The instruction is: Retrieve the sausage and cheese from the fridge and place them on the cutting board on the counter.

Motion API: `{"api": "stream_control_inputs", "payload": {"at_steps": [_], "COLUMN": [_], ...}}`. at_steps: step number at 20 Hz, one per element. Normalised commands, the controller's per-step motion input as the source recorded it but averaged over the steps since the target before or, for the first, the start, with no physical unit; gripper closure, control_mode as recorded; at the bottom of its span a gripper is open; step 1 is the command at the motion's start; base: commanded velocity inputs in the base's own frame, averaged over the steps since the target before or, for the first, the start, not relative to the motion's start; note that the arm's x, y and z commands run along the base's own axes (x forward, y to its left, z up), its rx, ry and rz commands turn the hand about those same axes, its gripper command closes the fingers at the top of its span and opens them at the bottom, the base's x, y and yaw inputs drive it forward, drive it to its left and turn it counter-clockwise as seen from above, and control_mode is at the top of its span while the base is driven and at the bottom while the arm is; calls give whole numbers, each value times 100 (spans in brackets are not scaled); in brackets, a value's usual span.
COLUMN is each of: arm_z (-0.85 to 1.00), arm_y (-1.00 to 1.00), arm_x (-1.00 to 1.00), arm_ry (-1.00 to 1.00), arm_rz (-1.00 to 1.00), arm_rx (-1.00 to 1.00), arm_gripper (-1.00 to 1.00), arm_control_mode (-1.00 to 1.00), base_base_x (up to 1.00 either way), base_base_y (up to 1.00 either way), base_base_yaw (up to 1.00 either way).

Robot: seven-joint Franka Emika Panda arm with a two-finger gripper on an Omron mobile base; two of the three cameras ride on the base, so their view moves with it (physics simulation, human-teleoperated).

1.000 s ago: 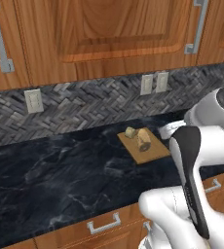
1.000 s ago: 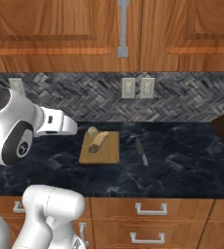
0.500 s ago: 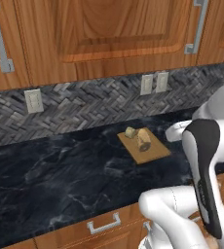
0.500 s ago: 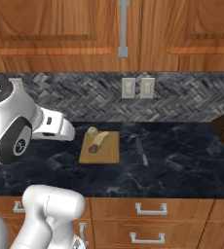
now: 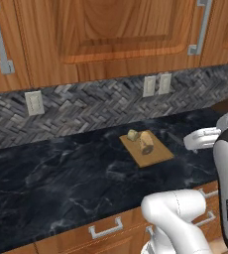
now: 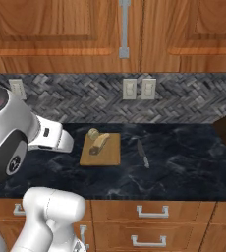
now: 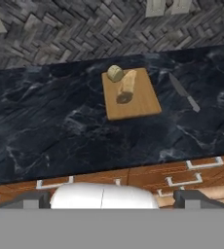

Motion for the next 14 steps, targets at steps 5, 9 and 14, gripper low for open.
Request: {"api": "stream_control_inputs", "payload": {"at_steps": [5,9,14], "arm_z": [2,0,0], "arm_y": [-5,0,0], "arm_x": [-9,0,0], "arm_ry": [0,0,0], "arm_rz": [0,0,0], "arm_rx": [0,0,0], "arm_gripper": [-100,-100,-100], "arm_control_mode": [100,100,100], "base_base_x": [0,-24,-77], "base_base_y": [0,0,0], "base_base_yaw": [0,0,0]}}
